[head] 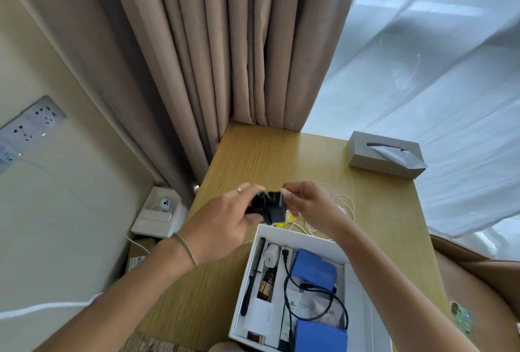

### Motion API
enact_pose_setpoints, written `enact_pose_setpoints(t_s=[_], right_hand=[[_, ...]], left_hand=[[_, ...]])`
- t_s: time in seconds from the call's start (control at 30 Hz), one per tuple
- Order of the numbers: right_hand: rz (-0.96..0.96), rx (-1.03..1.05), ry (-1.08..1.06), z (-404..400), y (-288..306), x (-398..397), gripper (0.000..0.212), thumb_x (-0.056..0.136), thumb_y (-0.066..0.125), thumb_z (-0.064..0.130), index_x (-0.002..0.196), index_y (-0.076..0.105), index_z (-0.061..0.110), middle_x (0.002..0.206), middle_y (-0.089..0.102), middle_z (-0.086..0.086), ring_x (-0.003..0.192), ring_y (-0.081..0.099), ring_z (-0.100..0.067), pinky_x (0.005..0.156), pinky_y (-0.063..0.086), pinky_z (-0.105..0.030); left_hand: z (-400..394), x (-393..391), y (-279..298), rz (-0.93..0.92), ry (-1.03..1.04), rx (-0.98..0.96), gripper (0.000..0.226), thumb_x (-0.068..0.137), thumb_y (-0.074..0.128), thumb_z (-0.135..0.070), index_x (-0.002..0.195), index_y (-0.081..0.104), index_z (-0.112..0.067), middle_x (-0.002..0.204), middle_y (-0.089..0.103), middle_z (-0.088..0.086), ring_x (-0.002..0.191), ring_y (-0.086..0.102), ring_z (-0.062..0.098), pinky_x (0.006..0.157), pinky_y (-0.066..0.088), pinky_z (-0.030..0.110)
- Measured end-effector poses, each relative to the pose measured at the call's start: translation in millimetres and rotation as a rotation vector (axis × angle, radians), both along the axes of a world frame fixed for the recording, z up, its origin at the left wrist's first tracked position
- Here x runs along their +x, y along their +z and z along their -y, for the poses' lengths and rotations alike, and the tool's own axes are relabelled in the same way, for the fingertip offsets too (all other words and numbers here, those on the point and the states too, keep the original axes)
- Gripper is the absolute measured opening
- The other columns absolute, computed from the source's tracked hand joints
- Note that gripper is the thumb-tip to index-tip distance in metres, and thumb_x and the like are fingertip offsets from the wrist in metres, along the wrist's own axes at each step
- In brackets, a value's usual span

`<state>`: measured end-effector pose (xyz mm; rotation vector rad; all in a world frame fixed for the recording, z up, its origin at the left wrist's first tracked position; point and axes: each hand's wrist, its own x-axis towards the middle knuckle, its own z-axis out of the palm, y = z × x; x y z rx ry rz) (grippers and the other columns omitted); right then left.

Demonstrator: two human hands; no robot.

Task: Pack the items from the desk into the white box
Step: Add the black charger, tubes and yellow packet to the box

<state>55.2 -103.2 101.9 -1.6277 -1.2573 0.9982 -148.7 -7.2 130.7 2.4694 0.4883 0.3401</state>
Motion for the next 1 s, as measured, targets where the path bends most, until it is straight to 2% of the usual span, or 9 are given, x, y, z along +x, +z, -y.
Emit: enact_pose_setpoints(t_s=[0.1, 0.23, 0.33, 0.5, 0.57, 0.7, 0.8, 0.87, 1.0], right_hand=[[0.082, -0.085, -0.010, 10, -19, -21, 0.038, 0.107, 0.045, 0.024, 0.072, 0.059, 0.023, 0.061, 0.053, 0.007, 0.058, 0.048, -0.013, 0.064, 0.042, -0.028], [0.435, -0.089, 0.068, 20, -18, -45, 0.034, 0.107, 0.042, 0.020, 0.076, 0.056, 0.020, 0.055, 0.047, 0.011, 0.049, 0.043, -0.003, 0.058, 0.038, -0.027], [0.639, -0.012, 0.059, 20, 12, -45, 0.030, 0.106, 0.044, 0.021, 0.080, 0.058, 0.022, 0.053, 0.049, 0.011, 0.046, 0.047, -0.004, 0.048, 0.033, -0.020], [0.781, 0.091, 0.086, 14, 68, -28, 0.025, 0.103, 0.049, 0.018, 0.082, 0.060, 0.021, 0.065, 0.061, 0.013, 0.054, 0.055, -0.006, 0.048, 0.036, -0.018], [0.734, 0.089, 0.076, 10, 75, -14, 0.023, 0.102, 0.053, 0.017, 0.081, 0.063, 0.020, 0.062, 0.057, 0.016, 0.054, 0.053, -0.001, 0.051, 0.036, -0.017], [0.482, 0.029, 0.023, 7, 55, 12, 0.027, 0.101, 0.059, 0.022, 0.076, 0.064, 0.014, 0.053, 0.046, 0.013, 0.049, 0.045, -0.001, 0.052, 0.035, -0.014], [0.363, -0.043, 0.003, 15, 24, 9, 0.033, 0.104, 0.055, 0.024, 0.071, 0.059, 0.021, 0.056, 0.051, 0.011, 0.050, 0.041, -0.001, 0.052, 0.035, -0.017], [0.271, -0.096, -0.023, 23, 5, -3, 0.032, 0.104, 0.052, 0.017, 0.075, 0.064, 0.021, 0.061, 0.059, 0.006, 0.054, 0.046, -0.006, 0.056, 0.042, -0.030], [0.394, -0.171, 0.040, 40, -9, -36, 0.031, 0.106, 0.045, 0.020, 0.079, 0.059, 0.018, 0.062, 0.053, 0.010, 0.059, 0.052, -0.017, 0.060, 0.044, -0.037]], left_hand=[[-4, 4, 2, 0.137, 0.203, -0.057, 0.025, 0.097, 0.059, -0.021, 0.120, 0.051, -0.027, 0.100, 0.061, -0.007, 0.088, 0.059, 0.011, 0.073, 0.048, 0.032], [-16, 12, 1, 0.138, 0.392, 0.095, 0.031, 0.096, 0.060, -0.021, 0.126, 0.051, -0.017, 0.112, 0.063, 0.004, 0.091, 0.063, 0.026, 0.074, 0.054, 0.043], [-20, 10, -2, -0.050, 0.371, 0.277, 0.032, 0.094, 0.061, -0.020, 0.124, 0.049, -0.017, 0.108, 0.059, 0.004, 0.077, 0.062, 0.028, 0.057, 0.049, 0.038], [-2, 10, -12, -0.238, 0.190, 0.353, 0.027, 0.092, 0.060, -0.020, 0.109, 0.042, -0.030, 0.091, 0.047, -0.008, 0.070, 0.058, 0.020, 0.051, 0.036, 0.027], [6, 10, -12, -0.210, 0.025, 0.272, 0.028, 0.095, 0.061, -0.026, 0.110, 0.039, -0.034, 0.089, 0.039, -0.015, 0.068, 0.049, 0.012, 0.050, 0.026, 0.017], [14, 8, -8, -0.103, -0.153, 0.218, 0.036, 0.097, 0.059, -0.028, 0.127, 0.041, -0.031, 0.097, 0.039, -0.020, 0.074, 0.044, 0.004, 0.060, 0.031, 0.013], [13, 7, -4, -0.019, -0.111, 0.047, 0.037, 0.097, 0.059, -0.026, 0.130, 0.045, -0.031, 0.102, 0.051, -0.018, 0.081, 0.054, 0.003, 0.068, 0.042, 0.014], [13, 8, -4, 0.067, -0.023, -0.069, 0.032, 0.096, 0.060, -0.022, 0.125, 0.051, -0.029, 0.101, 0.055, -0.017, 0.086, 0.056, 0.003, 0.071, 0.043, 0.012], [8, 14, -12, 0.096, 0.245, -0.051, 0.024, 0.094, 0.062, -0.020, 0.116, 0.053, -0.026, 0.092, 0.058, -0.011, 0.081, 0.055, 0.006, 0.062, 0.037, 0.016]])
